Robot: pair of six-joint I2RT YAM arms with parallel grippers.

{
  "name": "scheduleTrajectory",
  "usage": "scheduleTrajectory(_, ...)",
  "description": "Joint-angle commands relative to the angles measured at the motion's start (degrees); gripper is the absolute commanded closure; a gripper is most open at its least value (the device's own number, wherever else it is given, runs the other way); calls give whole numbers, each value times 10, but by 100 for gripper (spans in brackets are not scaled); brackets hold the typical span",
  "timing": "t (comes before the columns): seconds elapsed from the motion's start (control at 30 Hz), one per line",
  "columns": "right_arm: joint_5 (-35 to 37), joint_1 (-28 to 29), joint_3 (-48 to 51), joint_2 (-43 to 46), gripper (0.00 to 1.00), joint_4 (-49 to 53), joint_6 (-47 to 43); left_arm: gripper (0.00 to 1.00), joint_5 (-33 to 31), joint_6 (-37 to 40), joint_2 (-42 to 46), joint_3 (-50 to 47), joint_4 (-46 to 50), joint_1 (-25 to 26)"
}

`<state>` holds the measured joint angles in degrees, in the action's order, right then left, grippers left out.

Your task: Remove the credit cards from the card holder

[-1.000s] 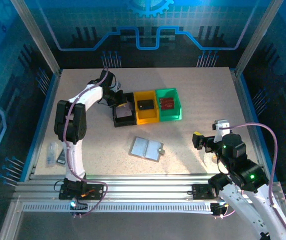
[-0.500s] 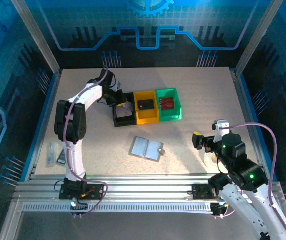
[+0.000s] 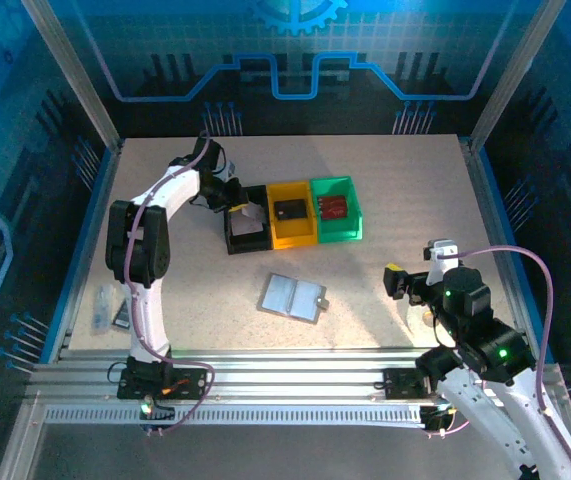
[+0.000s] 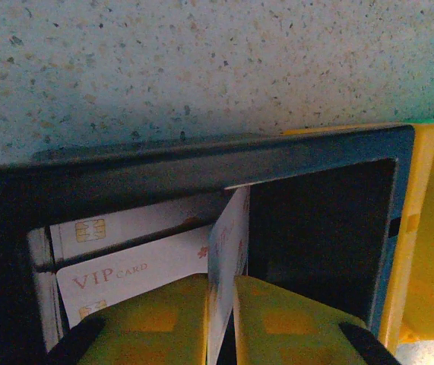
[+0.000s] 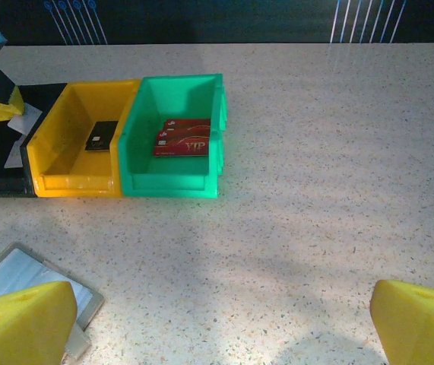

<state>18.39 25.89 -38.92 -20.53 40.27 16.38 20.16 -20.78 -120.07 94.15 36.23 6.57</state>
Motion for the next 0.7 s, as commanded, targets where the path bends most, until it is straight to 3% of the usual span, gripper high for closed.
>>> scheduleTrajectory(0.0,-5,9,5,1,0,-10,-10,84,-7,13,21,19,25,-16)
scheduleTrajectory(0.43,-8,10,6,-2,0,-10,-10,79,-2,11,48,29,34,-33)
scheduleTrajectory(0.67,-7,10,6,-3,0,-10,-11,75,39,-22,78,38,16,-33)
